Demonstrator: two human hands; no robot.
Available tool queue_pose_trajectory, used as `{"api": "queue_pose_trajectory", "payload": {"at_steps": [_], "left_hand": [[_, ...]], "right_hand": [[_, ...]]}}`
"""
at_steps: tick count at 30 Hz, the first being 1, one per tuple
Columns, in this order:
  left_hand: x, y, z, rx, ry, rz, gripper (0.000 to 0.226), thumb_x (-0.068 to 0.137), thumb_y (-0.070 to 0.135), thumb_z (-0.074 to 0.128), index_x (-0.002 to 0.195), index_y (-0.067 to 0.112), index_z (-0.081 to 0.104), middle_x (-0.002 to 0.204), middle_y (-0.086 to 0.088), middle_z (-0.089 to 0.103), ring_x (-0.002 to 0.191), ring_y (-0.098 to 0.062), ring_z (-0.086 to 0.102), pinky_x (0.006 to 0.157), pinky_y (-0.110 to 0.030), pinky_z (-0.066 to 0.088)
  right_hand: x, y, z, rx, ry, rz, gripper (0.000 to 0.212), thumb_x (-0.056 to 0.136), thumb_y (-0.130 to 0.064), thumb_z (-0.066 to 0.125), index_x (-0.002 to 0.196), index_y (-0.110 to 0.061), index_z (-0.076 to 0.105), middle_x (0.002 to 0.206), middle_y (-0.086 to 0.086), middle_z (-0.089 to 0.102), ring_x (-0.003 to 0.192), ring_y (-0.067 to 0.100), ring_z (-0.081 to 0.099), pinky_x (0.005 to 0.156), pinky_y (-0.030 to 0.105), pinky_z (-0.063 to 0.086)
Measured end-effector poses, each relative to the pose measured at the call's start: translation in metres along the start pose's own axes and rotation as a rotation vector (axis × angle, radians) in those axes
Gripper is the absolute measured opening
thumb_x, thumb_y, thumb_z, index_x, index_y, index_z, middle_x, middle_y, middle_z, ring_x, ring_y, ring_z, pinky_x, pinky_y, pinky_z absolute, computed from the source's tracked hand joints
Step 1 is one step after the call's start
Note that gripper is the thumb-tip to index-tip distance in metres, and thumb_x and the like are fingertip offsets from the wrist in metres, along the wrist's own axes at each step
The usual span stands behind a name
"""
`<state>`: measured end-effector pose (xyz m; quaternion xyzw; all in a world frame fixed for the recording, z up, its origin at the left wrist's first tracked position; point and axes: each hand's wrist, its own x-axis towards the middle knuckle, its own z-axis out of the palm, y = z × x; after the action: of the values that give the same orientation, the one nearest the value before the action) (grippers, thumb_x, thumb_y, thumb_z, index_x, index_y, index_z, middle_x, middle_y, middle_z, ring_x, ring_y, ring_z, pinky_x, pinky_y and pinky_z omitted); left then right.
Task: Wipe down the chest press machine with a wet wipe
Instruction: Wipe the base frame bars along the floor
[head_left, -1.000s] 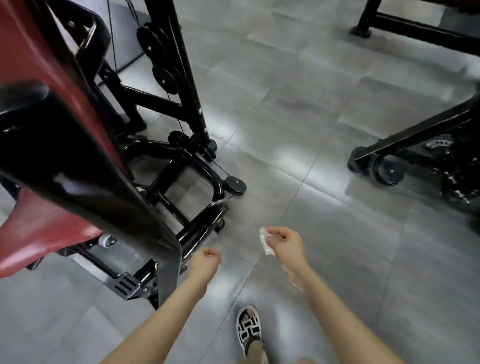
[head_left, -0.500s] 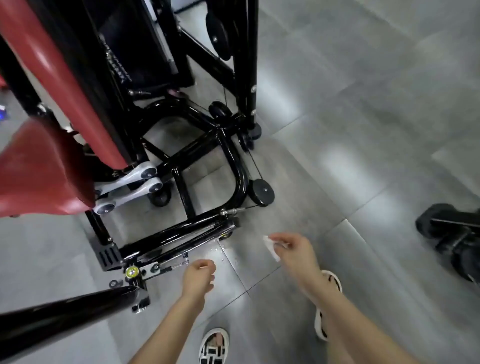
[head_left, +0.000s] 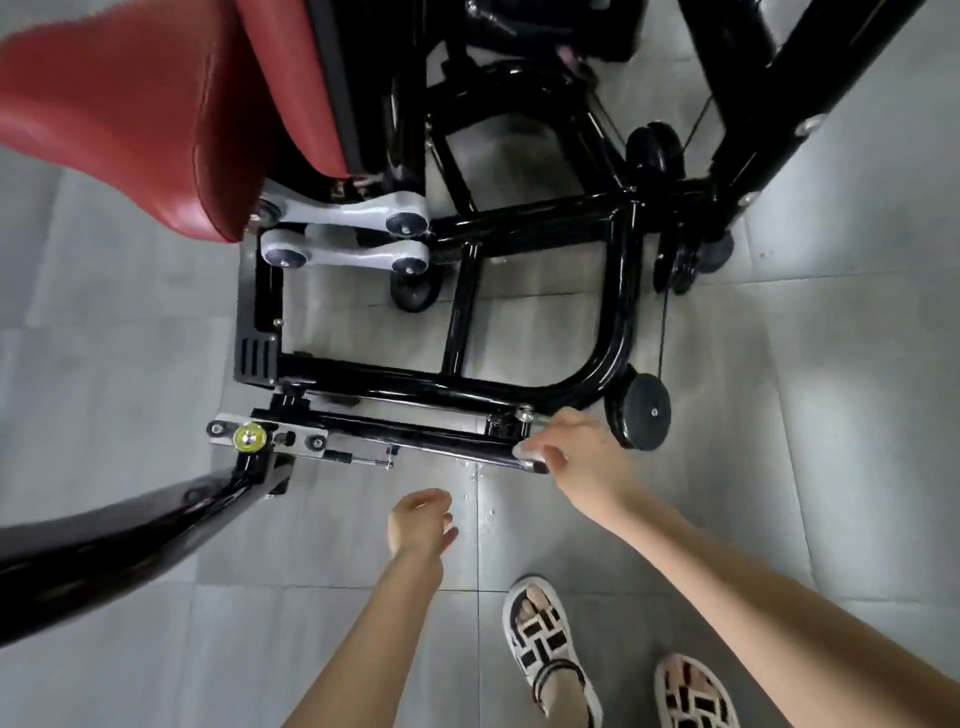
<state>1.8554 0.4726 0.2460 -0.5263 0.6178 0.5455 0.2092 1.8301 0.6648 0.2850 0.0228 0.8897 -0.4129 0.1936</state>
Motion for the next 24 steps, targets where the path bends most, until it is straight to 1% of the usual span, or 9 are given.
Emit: {"api": "queue_pose_trajectory", "payload": {"at_steps": [3,7,9,12,14,16,17,20,24], "left_hand": [[0.024,-0.006,0.015,-0.078,0.033,-0.013,0.012,0.085,-0.002,0.058,0.094,0.004,0.063,0.087,-0.011,0.059,0.070,-0.020,0.053,0.063,-0.032,0.054],[0.054,-0.018,0.038,-0.215,0.102,-0.040,0.013,0.086,-0.002,0.058,0.097,0.002,0.063,0.088,-0.009,0.058,0.072,-0.020,0.055,0.069,-0.034,0.055],[0.067,-0.024,0.047,-0.292,0.150,-0.042,0.014,0.086,-0.002,0.056,0.098,0.002,0.063,0.088,-0.007,0.058,0.073,-0.019,0.055,0.074,-0.036,0.056],[0.081,-0.031,0.058,-0.384,0.196,-0.015,0.015,0.088,-0.002,0.054,0.101,0.001,0.062,0.084,-0.005,0.057,0.074,-0.018,0.054,0.081,-0.037,0.056],[0.089,-0.035,0.060,-0.450,0.196,0.012,0.013,0.088,0.000,0.055,0.100,0.002,0.062,0.087,-0.005,0.056,0.078,-0.019,0.055,0.081,-0.037,0.056],[0.100,-0.037,0.057,-0.508,0.183,0.045,0.009,0.088,0.002,0.058,0.095,0.004,0.062,0.091,-0.007,0.056,0.081,-0.020,0.056,0.078,-0.035,0.056],[0.106,-0.039,0.054,-0.521,0.183,0.066,0.007,0.087,0.003,0.058,0.093,0.005,0.062,0.091,-0.008,0.056,0.081,-0.020,0.056,0.077,-0.035,0.057],[0.127,-0.040,0.041,-0.514,0.198,0.127,0.007,0.087,0.004,0.058,0.093,0.006,0.061,0.087,-0.007,0.055,0.077,-0.018,0.056,0.072,-0.031,0.057],[0.158,-0.049,0.025,-0.472,0.276,0.246,0.011,0.088,0.005,0.058,0.099,0.006,0.060,0.087,-0.009,0.056,0.078,-0.019,0.058,0.065,-0.029,0.057]], "right_hand": [[0.037,0.019,0.018,-0.172,-0.105,-0.187,0.035,0.087,0.002,0.054,0.097,-0.024,0.076,0.086,-0.008,0.049,0.089,0.020,0.053,0.073,0.027,0.042],[0.080,0.046,0.047,-0.291,-0.249,-0.491,0.042,0.060,0.016,0.069,0.073,-0.023,0.075,0.073,-0.007,0.058,0.068,0.021,0.058,0.059,0.022,0.048],[0.098,0.063,0.058,-0.291,-0.363,-0.577,0.042,0.057,0.017,0.067,0.071,-0.022,0.073,0.078,-0.006,0.063,0.068,0.020,0.060,0.059,0.026,0.052],[0.108,0.071,0.065,-0.324,-0.535,-0.596,0.040,0.075,0.011,0.054,0.091,-0.021,0.073,0.108,-0.006,0.068,0.098,0.017,0.064,0.080,0.033,0.053],[0.105,0.074,0.064,-0.410,-0.657,-0.628,0.038,0.093,-0.006,0.044,0.120,-0.025,0.063,0.147,-0.007,0.042,0.136,0.010,0.038,0.106,0.025,0.034],[0.106,0.078,0.061,-0.455,-0.757,-0.680,0.039,0.101,-0.020,0.036,0.137,-0.028,0.046,0.157,-0.014,0.012,0.143,0.000,0.005,0.108,0.017,0.016],[0.108,0.078,0.061,-0.461,-0.793,-0.700,0.040,0.102,-0.024,0.035,0.141,-0.028,0.041,0.157,-0.015,0.006,0.143,-0.003,-0.002,0.113,0.019,0.011],[0.128,0.068,0.079,-0.532,-0.894,-0.773,0.044,0.104,-0.027,0.031,0.147,-0.020,0.032,0.157,-0.014,0.001,0.143,0.000,-0.007,0.115,0.017,0.000],[0.177,0.049,0.132,-0.623,-0.931,-0.871,0.044,0.104,-0.027,0.029,0.147,-0.016,0.033,0.158,-0.009,0.005,0.144,0.002,-0.003,0.118,0.023,-0.001]]}}
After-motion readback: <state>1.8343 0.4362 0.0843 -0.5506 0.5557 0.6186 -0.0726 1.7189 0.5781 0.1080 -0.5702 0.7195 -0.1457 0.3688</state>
